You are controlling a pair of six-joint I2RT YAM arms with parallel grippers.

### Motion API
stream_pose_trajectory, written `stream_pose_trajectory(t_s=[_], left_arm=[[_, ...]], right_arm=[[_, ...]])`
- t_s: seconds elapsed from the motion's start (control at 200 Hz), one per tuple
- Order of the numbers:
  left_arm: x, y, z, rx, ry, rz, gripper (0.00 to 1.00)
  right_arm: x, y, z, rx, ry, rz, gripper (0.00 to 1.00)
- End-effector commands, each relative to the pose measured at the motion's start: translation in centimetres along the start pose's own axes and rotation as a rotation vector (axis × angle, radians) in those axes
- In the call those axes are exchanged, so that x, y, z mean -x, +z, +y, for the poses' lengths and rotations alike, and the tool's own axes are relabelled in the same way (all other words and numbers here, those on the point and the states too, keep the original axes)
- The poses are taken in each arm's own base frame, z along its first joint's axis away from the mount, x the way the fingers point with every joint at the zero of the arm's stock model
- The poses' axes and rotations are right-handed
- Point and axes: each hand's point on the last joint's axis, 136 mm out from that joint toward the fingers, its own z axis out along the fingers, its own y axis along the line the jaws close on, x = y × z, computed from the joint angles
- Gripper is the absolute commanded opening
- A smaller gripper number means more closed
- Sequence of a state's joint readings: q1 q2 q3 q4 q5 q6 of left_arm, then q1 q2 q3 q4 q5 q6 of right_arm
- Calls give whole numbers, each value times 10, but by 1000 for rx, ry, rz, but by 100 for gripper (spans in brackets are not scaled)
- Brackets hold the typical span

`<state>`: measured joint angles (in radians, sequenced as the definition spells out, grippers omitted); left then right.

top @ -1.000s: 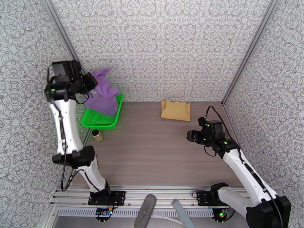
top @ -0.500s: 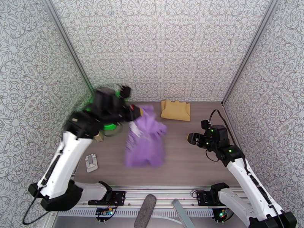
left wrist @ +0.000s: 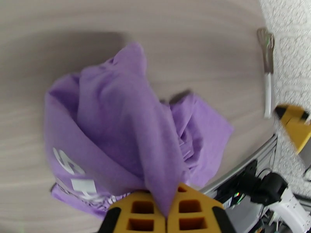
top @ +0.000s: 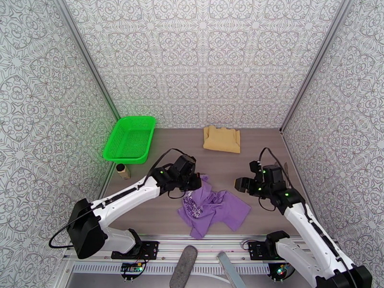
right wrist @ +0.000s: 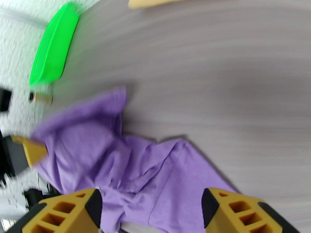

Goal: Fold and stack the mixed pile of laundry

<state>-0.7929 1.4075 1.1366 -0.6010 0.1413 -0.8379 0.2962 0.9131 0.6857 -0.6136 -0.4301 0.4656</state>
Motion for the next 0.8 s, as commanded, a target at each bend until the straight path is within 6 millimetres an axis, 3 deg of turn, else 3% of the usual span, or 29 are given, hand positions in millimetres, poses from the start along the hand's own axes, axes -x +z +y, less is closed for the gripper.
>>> stream_pose_trajectory(t_s=[0.0, 0.155, 0.29, 0.435, 0.795], left_arm=[[35, -26, -20, -54, 0, -120, 0], [43, -31, -15, -58, -21, -127, 0], [43, -32, -12, -56, -32, -125, 0], [43, -31, -7, -53, -53, -124, 0], [46, -32, -7, -62, -76, -129, 0]], right_arm=[[-29, 19, 17, 53, -125, 123, 73], [-38, 55, 36, 54, -309, 179, 73], [-24, 74, 82, 209, -380, 127, 73], [-10, 75, 119, 327, -384, 53, 72], [11, 67, 154, 521, -200, -58, 67]])
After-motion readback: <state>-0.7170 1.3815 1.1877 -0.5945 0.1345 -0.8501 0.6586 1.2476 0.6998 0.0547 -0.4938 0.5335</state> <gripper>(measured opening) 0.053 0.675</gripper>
